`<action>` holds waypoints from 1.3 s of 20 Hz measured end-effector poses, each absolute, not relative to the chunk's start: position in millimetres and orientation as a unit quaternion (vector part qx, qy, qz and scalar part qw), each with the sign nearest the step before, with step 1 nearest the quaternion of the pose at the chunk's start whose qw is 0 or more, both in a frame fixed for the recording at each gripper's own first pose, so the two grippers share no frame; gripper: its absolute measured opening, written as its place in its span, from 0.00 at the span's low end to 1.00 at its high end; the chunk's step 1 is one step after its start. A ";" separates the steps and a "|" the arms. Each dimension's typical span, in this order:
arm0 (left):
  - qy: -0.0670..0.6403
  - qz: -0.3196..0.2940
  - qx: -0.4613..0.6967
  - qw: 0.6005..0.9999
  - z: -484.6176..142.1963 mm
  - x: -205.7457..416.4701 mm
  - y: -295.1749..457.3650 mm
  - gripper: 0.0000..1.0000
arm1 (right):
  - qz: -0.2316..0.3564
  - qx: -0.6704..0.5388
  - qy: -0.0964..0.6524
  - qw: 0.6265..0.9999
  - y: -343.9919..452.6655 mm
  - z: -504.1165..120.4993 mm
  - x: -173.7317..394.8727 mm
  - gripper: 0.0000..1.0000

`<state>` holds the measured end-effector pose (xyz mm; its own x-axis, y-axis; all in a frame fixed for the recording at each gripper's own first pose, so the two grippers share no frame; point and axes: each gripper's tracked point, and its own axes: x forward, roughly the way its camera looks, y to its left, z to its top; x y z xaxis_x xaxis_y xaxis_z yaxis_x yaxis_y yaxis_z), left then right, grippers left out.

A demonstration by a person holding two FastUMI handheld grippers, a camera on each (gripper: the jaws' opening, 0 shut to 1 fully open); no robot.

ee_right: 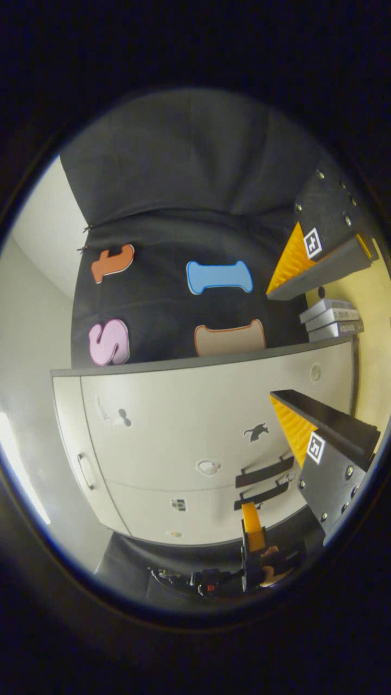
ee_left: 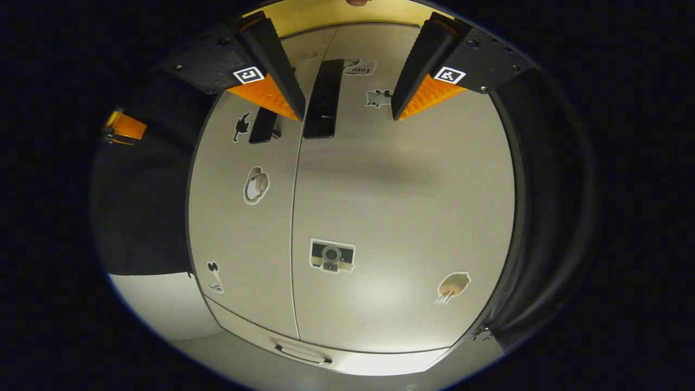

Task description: Grab one shoe with the right hand and put it into the shoe cabinet, grab the other shoe with the left hand and put it into the shoe cabinet; then close the right door with the right hand and the left door with the left hand.

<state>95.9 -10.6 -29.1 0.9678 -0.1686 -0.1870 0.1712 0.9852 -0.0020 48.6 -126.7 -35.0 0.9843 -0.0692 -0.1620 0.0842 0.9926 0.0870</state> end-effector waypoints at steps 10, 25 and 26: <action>0.027 -0.020 0.020 0.999 56.7 -7.8 24.6 0.95 | 0.047 0.045 -0.003 0.998 -23.4 51.0 21.9 0.99; 0.023 -0.013 0.011 1.000 69.0 -55.1 56.4 0.95 | 0.048 0.031 0.006 0.998 10.5 47.5 -14.6 0.99; 0.024 -0.016 0.012 1.000 68.6 -55.5 56.2 0.95 | 0.045 0.030 0.006 0.999 10.7 47.8 -16.4 0.99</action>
<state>-55.5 56.2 68.6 0.9984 -0.0306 -0.0484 0.0317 0.9992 0.0227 -16.4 10.7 47.8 0.9958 0.0909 -0.0090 -0.0902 0.9941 0.0599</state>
